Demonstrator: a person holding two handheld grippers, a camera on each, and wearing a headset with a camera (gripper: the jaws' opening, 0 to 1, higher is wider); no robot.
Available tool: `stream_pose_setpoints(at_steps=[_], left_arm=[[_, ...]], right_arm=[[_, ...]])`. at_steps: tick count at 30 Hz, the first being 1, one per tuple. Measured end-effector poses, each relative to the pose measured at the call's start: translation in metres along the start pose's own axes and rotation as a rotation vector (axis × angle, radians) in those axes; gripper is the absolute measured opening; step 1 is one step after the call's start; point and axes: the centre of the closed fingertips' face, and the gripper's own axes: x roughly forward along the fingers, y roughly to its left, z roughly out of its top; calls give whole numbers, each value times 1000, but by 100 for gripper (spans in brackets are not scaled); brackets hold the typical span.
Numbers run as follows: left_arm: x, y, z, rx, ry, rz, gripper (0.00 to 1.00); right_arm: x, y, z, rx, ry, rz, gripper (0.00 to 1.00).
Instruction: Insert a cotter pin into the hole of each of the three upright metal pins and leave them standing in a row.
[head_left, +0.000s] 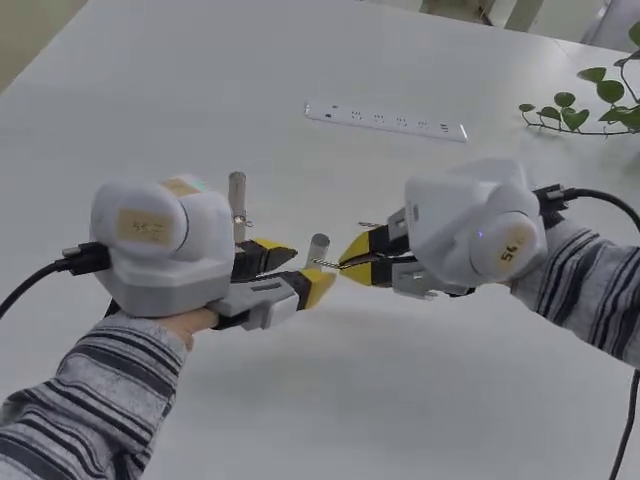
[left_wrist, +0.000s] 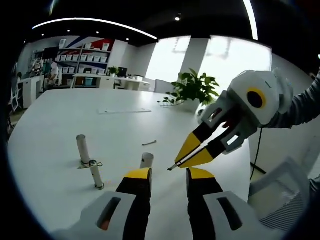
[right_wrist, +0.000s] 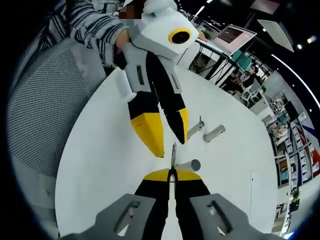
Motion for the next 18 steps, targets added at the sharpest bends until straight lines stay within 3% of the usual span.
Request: stream_pose_setpoints(at_steps=[18], left_arm=[[3, -11, 3, -81, -29, -63, 2]], right_arm=[[-5, 5, 11, -11, -34, -11, 0]])
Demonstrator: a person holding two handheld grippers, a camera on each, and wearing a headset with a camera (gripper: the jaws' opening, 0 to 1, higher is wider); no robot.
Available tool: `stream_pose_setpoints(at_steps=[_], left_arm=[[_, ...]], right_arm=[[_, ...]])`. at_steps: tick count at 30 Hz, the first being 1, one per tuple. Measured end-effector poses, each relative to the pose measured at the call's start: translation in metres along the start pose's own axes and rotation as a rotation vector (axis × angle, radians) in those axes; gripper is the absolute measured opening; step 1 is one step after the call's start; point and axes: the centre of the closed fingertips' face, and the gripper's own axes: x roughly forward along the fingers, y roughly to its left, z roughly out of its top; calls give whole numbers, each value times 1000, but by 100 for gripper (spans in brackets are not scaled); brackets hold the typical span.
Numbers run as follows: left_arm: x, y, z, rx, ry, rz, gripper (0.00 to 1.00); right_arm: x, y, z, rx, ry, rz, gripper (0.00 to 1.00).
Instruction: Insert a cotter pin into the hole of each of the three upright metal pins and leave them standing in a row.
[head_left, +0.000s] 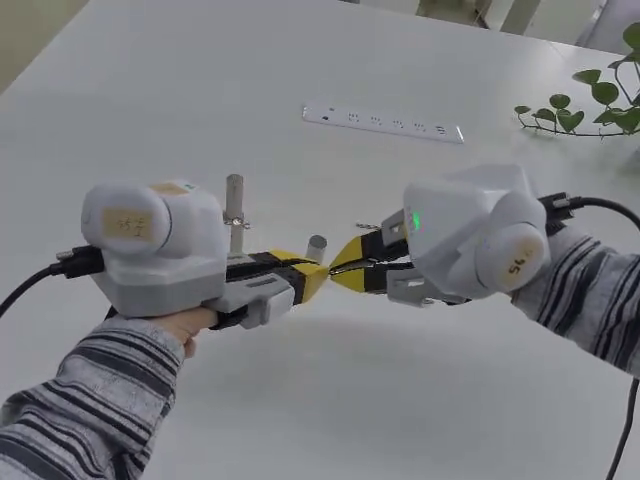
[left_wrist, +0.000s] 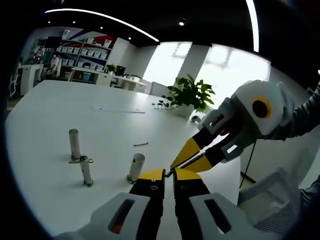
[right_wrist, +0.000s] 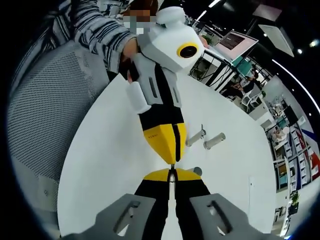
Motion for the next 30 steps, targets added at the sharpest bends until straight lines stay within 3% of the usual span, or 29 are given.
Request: stream_pose_setpoints(at_steps=[10, 23, 30], left_arm=[[0, -5, -1, -23, -10, -29, 0], [0, -12, 2, 95, -10, -52, 0], [0, -16, 0, 131, 10, -66, 0]], right_arm=[[0, 1, 0, 18, 1, -1, 0], [-1, 4, -12, 89, 37, 15, 0], [-2, 9, -12, 126, 26, 26, 0]])
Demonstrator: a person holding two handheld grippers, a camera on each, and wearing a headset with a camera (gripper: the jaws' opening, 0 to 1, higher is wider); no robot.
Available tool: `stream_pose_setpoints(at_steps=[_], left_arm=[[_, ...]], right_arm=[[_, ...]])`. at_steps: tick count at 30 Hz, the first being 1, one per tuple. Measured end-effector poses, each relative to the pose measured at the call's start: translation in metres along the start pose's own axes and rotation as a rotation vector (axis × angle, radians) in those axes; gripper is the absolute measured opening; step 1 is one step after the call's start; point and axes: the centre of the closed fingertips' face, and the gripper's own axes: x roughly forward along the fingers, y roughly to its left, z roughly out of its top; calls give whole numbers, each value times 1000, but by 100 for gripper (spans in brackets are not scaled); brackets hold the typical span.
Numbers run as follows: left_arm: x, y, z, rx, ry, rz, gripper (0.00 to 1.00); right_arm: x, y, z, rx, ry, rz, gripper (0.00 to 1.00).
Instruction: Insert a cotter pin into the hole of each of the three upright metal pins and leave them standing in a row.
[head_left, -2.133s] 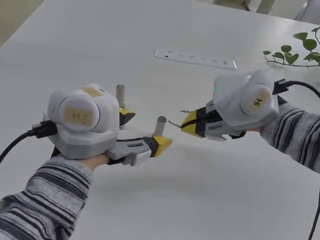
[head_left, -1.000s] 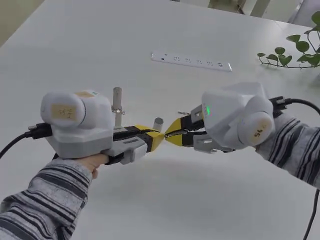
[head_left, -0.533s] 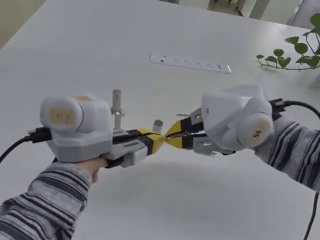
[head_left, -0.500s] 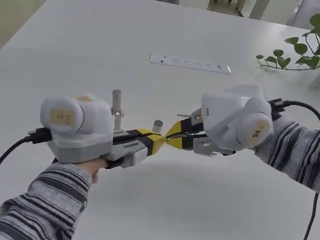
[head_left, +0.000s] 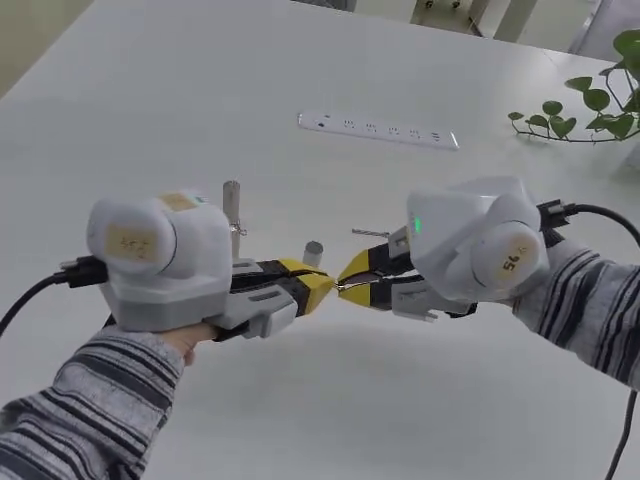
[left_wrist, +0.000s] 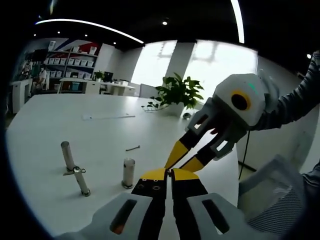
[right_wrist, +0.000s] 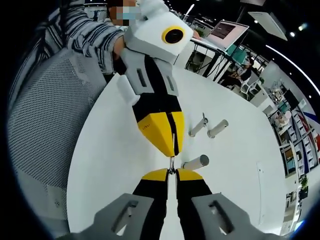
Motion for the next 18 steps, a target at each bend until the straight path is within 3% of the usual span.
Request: stream_pose_setpoints(at_steps=[8, 18], left_arm=[[2, -4, -3, 45, 26, -23, 0], [1, -2, -5, 37, 33, -22, 0]], right_arm=[[0, 7, -2, 13, -1, 31, 0], [1, 7, -4, 34, 3, 36, 0]])
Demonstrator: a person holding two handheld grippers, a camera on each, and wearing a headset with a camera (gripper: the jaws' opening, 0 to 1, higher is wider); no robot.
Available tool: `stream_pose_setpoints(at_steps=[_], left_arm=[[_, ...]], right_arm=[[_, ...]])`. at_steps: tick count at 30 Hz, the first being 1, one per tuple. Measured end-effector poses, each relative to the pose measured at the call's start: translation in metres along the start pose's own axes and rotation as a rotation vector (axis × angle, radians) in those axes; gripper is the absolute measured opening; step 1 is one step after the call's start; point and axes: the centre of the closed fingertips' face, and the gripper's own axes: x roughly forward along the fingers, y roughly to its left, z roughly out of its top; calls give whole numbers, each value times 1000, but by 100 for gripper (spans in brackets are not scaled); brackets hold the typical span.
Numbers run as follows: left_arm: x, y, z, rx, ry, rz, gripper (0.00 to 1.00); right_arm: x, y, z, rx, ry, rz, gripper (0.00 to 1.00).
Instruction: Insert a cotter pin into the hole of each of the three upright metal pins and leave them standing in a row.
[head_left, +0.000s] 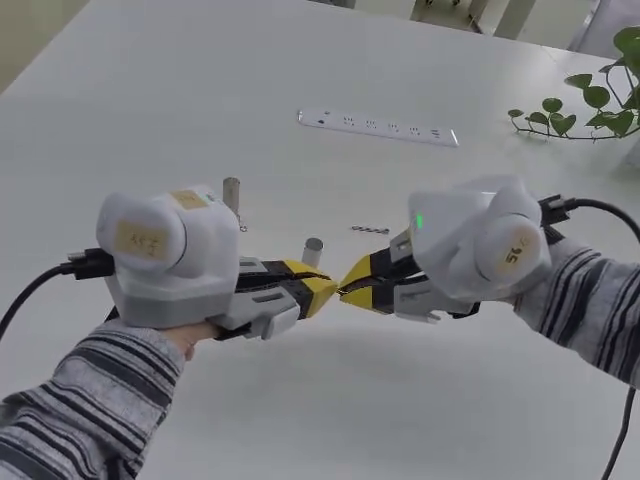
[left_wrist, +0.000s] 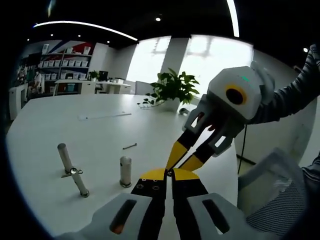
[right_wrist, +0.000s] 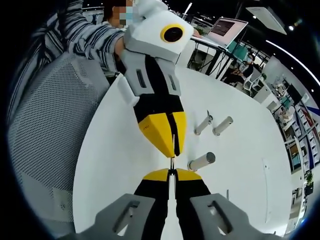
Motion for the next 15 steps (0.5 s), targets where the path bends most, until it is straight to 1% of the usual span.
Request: stream_pose_setpoints(at_steps=[6, 8, 11, 13, 15], left_arm=[[0, 1, -1, -19, 4, 3, 0], [0, 2, -2, -14, 6, 12, 0], [1, 4, -2, 2, 7, 28, 1], [1, 6, -2, 6, 2, 39, 3], [1, 9, 0, 16, -8, 61, 8]], right_arm=[[0, 0, -1, -12, 10, -4, 0], [0, -1, -2, -16, 15, -12, 0], [1, -3, -5, -22, 39, -22, 0], [1, -4, -7, -20, 51, -27, 0], [1, -7, -12, -16, 76, -37, 0]])
